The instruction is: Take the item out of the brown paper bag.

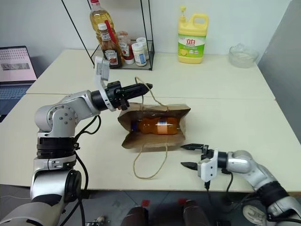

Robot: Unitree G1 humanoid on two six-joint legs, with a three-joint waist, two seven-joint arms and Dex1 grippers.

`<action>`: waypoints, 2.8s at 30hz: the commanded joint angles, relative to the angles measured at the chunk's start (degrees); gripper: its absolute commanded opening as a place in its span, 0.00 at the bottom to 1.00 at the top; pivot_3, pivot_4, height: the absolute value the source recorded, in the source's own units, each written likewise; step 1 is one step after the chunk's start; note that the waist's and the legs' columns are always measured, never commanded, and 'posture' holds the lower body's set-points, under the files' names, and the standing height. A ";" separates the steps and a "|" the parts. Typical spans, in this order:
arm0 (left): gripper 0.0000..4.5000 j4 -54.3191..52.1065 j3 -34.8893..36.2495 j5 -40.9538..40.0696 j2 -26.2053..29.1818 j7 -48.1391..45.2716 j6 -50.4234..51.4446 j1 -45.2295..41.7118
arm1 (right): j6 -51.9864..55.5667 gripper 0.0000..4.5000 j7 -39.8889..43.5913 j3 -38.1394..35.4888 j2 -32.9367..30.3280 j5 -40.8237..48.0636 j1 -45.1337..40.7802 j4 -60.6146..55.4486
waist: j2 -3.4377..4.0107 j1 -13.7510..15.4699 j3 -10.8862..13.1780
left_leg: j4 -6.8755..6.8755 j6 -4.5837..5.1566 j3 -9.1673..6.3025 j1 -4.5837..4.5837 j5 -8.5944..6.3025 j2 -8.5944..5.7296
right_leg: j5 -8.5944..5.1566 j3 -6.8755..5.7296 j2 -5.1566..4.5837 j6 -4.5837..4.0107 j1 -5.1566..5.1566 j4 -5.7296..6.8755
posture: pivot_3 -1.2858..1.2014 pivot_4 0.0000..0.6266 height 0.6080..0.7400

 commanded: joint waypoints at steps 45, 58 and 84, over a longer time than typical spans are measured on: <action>0.00 -0.63 -0.16 0.30 -1.41 -1.34 -3.97 -2.17 | 75.12 0.00 -6.80 7.15 21.63 9.04 -24.14 -19.65 | 0.00 -0.15 0.01 | 0.00 -0.11 -0.16 -0.88 0.07 0.11 | 0.00 -0.29 0.05 -0.01 -0.90 0.08 | 0.52 0.24 1.00; 0.00 -0.71 -0.24 0.66 -2.64 -0.46 -4.52 -2.29 | 68.63 0.61 1.45 12.07 16.61 -4.70 -25.11 -19.59 | 0.00 -0.15 0.01 | 0.00 -0.11 -0.15 -0.89 0.07 0.10 | 0.00 -0.29 0.04 -0.01 -0.90 0.08 | 0.52 0.24 1.00; 0.00 0.76 -0.10 1.17 -3.89 0.43 -5.37 -3.05 | 59.89 0.79 8.91 15.15 16.92 -21.32 -28.83 -3.46 | -0.01 -0.06 0.01 | 0.03 -0.15 -0.15 -0.86 0.09 0.07 | 0.01 -0.31 -0.02 -0.01 -0.84 0.08 | 0.52 0.24 1.00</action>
